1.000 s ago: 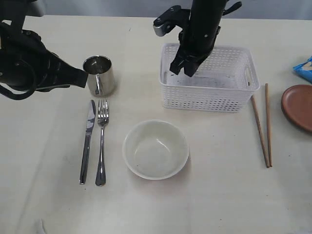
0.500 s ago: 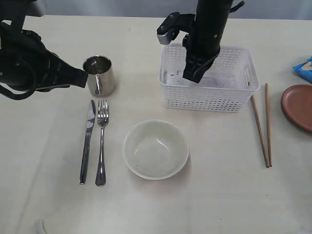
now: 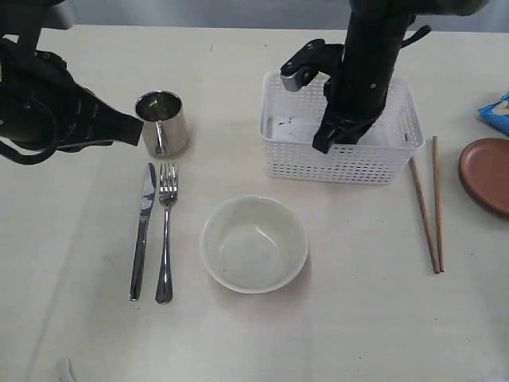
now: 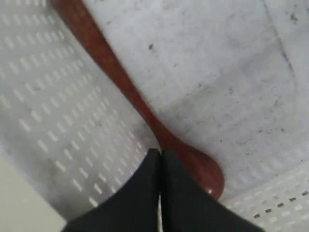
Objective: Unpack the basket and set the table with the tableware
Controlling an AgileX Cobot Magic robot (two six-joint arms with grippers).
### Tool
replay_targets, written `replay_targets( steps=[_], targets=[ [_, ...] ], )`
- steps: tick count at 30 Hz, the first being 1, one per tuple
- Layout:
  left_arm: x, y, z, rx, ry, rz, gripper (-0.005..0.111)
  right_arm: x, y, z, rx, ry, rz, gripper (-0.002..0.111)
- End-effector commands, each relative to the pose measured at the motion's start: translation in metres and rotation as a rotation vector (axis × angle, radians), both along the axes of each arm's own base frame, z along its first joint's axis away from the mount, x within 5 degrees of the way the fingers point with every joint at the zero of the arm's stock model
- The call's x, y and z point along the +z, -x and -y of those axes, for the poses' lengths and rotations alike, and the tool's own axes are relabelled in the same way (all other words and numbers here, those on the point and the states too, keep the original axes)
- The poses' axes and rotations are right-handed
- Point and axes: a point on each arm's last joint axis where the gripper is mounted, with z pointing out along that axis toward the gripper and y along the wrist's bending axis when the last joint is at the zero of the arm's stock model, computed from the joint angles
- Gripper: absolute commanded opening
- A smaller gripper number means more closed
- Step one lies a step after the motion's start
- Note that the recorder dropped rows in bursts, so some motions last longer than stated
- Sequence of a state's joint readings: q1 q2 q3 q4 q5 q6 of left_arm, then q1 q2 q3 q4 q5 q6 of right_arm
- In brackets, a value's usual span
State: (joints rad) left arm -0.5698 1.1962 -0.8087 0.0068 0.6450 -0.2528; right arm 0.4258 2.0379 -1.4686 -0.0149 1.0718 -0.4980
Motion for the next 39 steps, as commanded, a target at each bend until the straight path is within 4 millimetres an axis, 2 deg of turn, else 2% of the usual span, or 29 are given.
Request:
replay_targets(
  steps=[1, 4, 9, 17, 22, 27, 34, 39],
  targets=[
    [0.002, 0.001, -0.001, 0.001, 0.008, 0.002, 0.0, 0.003, -0.001, 0.001, -0.18, -0.012, 0.034, 0.0],
    [0.002, 0.002, 0.0, 0.003, 0.014, -0.001, 0.0, 0.003, 0.001, 0.001, -0.224, -0.002, 0.013, 0.0],
    [0.002, 0.002, 0.0, 0.003, 0.014, -0.001, 0.0, -0.002, 0.005, 0.002, -0.176, 0.028, -0.041, 0.0],
    [0.002, 0.002, 0.0, 0.004, 0.016, -0.002, 0.0, -0.034, 0.013, -0.014, -0.096, 0.073, -0.144, 0.0],
    [0.002, 0.002, 0.0, 0.004, 0.016, -0.002, 0.0, -0.047, 0.009, -0.016, -0.128, 0.077, -0.13, 0.0],
    [0.002, 0.002, 0.0, 0.004, 0.016, -0.002, 0.0, -0.056, -0.002, -0.01, -0.214, 0.131, -0.014, 0.0],
    [0.003, 0.001, 0.0, 0.003, 0.02, 0.006, 0.0, -0.061, -0.018, -0.011, -0.406, 0.068, 0.128, 0.0],
    [0.003, 0.001, 0.0, 0.003, 0.021, 0.008, 0.0, -0.067, -0.031, 0.014, -0.703, 0.072, 0.18, 0.0]
  ],
)
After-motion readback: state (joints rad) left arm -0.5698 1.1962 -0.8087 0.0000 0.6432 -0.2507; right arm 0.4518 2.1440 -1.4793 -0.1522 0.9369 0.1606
